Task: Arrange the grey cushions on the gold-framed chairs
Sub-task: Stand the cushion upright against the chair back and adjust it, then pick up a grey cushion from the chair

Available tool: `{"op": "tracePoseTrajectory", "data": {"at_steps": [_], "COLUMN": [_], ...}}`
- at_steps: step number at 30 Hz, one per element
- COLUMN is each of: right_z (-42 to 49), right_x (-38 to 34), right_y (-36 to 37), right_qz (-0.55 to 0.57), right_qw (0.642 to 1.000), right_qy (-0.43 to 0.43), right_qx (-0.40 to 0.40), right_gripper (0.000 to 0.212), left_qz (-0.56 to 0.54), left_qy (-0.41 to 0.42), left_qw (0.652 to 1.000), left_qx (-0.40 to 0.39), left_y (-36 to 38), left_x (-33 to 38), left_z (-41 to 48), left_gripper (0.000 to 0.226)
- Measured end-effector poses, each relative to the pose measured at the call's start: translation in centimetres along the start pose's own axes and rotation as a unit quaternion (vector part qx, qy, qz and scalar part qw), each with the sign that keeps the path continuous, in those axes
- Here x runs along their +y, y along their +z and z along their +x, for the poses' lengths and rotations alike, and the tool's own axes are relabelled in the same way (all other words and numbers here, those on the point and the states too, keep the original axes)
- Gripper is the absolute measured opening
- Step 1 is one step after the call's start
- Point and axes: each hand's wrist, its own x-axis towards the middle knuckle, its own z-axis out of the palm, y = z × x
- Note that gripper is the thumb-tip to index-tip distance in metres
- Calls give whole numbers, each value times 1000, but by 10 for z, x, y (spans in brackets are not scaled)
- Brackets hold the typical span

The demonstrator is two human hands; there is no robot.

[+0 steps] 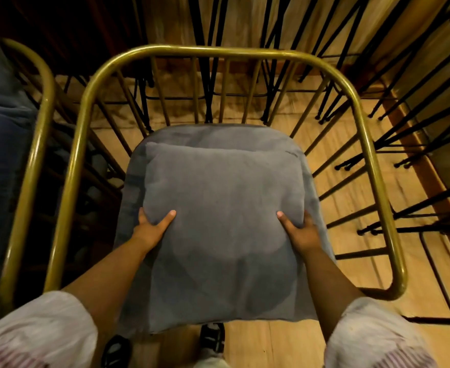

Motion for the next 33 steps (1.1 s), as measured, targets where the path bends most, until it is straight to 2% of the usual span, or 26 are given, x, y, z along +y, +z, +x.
{"op": "tracePoseTrajectory", "data": {"at_steps": [2, 4, 6, 9, 11, 15, 21, 25, 27, 29, 31, 33], "right_z": [-3, -12, -23, -48, -66, -115, -210, -256, -265, -265, -259, -248], "right_x": [-5, -18, -36, -71, -96, -153, -243, -293, -308, -315, -314, -310], "right_y": [11, 24, 42, 78, 106, 176, 305, 387, 425, 458, 474, 483], "right_qz": [-37, -101, -165, -209, -204, -122, -49, -26, -19, -2, 13, 72], "right_qw": [998, 991, 982, 976, 977, 984, 959, 945, 950, 962, 974, 978], "right_qy": [5, 24, 26, -21, -59, -132, -267, -289, -251, -187, -130, -83], "right_qx": [44, 83, 85, 51, 34, -13, -86, -148, -184, -199, -186, -179], "right_gripper": [88, 89, 77, 66, 61, 55, 42, 42, 55, 74, 84, 92], "left_qz": [13, 19, 33, 27, 17, -18, -34, -67, -57, -7, 35, -4], "left_qy": [21, 55, 84, 140, 168, 231, 292, 261, 215, 165, 119, 85], "left_qw": [1000, 998, 995, 988, 985, 973, 953, 943, 945, 950, 954, 964], "left_qx": [-7, -19, -37, -58, -43, -19, 73, 195, 238, 265, 272, 251], "left_y": [-5, -9, -17, -44, -69, -145, -316, -439, -499, -549, -583, -601], "left_x": [6, 14, 22, 30, 32, 24, -21, -54, -71, -87, -99, -107], "left_z": [-3, -12, -26, -47, -60, -82, -87, -58, -32, -4, 18, 27], "left_gripper": [103, 88, 79, 74, 60, 47, 41, 44, 47, 61, 66, 68]}}
